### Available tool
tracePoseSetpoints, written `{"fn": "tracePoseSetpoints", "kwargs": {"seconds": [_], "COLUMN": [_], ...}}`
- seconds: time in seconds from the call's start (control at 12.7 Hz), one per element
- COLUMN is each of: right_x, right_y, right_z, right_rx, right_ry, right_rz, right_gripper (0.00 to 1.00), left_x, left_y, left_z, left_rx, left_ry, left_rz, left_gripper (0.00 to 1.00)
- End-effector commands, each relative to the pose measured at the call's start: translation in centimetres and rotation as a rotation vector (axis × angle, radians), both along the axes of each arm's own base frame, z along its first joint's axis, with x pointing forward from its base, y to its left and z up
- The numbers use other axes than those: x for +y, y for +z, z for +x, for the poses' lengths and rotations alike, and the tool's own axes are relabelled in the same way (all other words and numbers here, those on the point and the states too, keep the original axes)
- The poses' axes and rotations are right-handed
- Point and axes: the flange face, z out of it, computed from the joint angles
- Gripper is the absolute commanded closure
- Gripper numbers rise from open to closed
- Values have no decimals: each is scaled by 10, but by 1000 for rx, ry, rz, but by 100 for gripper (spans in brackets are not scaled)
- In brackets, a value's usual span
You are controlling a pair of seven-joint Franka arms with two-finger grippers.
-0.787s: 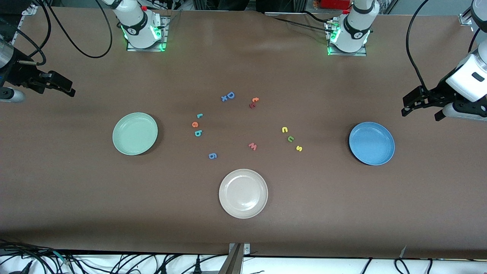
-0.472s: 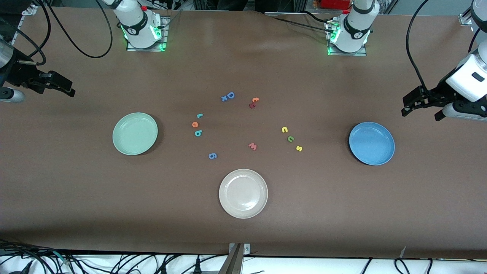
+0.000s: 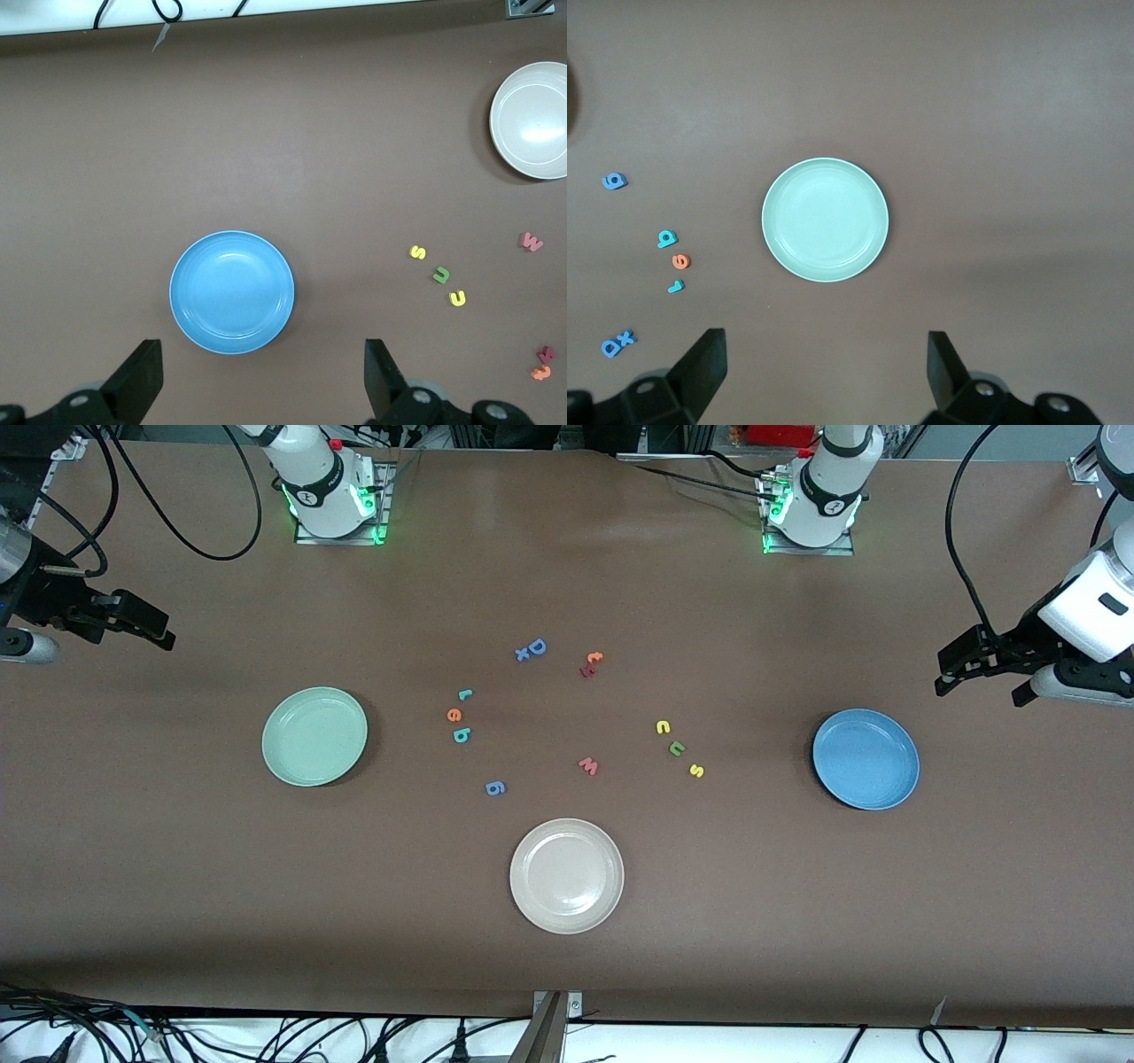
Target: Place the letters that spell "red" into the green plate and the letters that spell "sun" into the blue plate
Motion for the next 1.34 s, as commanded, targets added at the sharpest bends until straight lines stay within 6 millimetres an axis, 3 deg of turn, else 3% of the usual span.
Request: {"fn": "tracePoseSetpoints", "kwargs": {"seconds": [0.0, 0.87, 1.26], "right_x": [-2, -2, -3], "right_y": [4, 9, 35], "right_z": [1, 2, -4], "right_rx": [5, -13, 11], "right_ry": [16, 14, 17], "right_rz": [-7, -35, -33], "right_gripper": [0, 0, 0], "left_x": [3, 2, 0], "left_y": [6, 6, 6], "left_z": [2, 2, 2], "left_rx": [3, 3, 3], "left_ry": [10, 9, 7], "left_rz": [-15, -15, -15], "left_gripper": [0, 0, 0]}}
